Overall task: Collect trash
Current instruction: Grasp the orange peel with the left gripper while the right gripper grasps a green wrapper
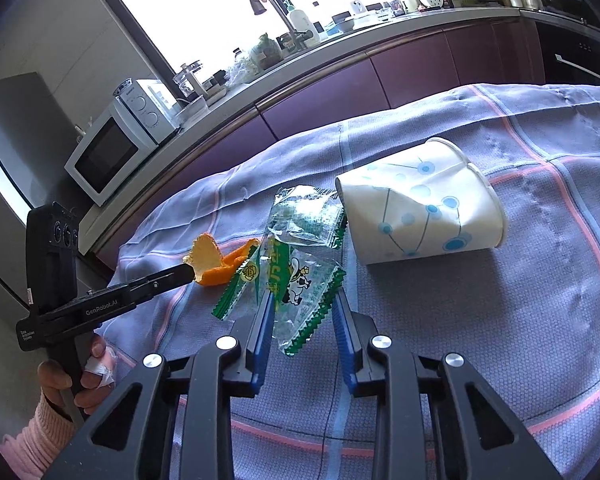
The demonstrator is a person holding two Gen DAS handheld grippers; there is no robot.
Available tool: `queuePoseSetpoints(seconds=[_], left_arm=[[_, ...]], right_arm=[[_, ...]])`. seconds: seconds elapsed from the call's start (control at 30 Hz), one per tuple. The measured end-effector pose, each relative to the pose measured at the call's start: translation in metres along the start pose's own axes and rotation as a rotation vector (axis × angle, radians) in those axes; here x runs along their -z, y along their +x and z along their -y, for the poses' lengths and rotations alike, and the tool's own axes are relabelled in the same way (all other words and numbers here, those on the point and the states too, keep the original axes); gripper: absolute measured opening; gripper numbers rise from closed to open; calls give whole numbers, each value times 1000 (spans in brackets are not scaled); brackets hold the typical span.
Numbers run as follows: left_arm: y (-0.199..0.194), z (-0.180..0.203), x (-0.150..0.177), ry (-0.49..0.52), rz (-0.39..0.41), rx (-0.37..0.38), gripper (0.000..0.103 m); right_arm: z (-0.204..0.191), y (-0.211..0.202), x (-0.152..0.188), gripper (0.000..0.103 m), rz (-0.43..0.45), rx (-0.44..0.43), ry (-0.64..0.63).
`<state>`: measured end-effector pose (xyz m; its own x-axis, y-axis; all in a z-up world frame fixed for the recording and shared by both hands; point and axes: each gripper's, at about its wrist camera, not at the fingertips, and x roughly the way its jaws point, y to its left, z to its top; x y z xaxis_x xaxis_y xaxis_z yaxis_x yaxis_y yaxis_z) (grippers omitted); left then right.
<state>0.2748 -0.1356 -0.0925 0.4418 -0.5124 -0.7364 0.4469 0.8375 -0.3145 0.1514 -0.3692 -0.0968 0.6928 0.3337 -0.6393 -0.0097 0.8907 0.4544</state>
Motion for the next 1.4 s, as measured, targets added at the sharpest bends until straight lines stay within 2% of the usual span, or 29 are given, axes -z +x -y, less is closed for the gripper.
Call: queuePoseSetpoints(seconds=[0.13, 0.23, 0.33, 0.43, 0.5, 0.77, 1.13, 1.23, 1.4], left_arm=[[-1, 4, -1, 23, 2, 3, 10], [3, 3, -3, 18, -6, -3, 17], [7, 1, -4, 9, -12, -3, 18], [9, 0, -3, 1, -12, -12, 9], [7, 0, -2, -1, -6, -11, 7], [-18, 7, 7, 27, 48, -6, 5], [-76, 6, 26, 52, 139, 2, 5], [-87, 1, 34, 52, 140, 11, 5], [-80, -12, 49, 34, 88, 4, 5]], right_arm=[[1, -1, 0, 27, 3, -6, 5], [2, -3, 1, 27, 4, -10, 5], [2, -4, 2, 27, 6, -13, 2], [3, -5, 2, 27, 9, -16, 5], [2, -5, 2, 27, 10, -17, 5], [0, -9, 2, 27, 20, -29, -4], [-8, -17, 4, 27, 32, -56, -25], [-12, -15, 5, 27, 26, -62, -31], [-17, -8, 6, 27, 7, -72, -42]])
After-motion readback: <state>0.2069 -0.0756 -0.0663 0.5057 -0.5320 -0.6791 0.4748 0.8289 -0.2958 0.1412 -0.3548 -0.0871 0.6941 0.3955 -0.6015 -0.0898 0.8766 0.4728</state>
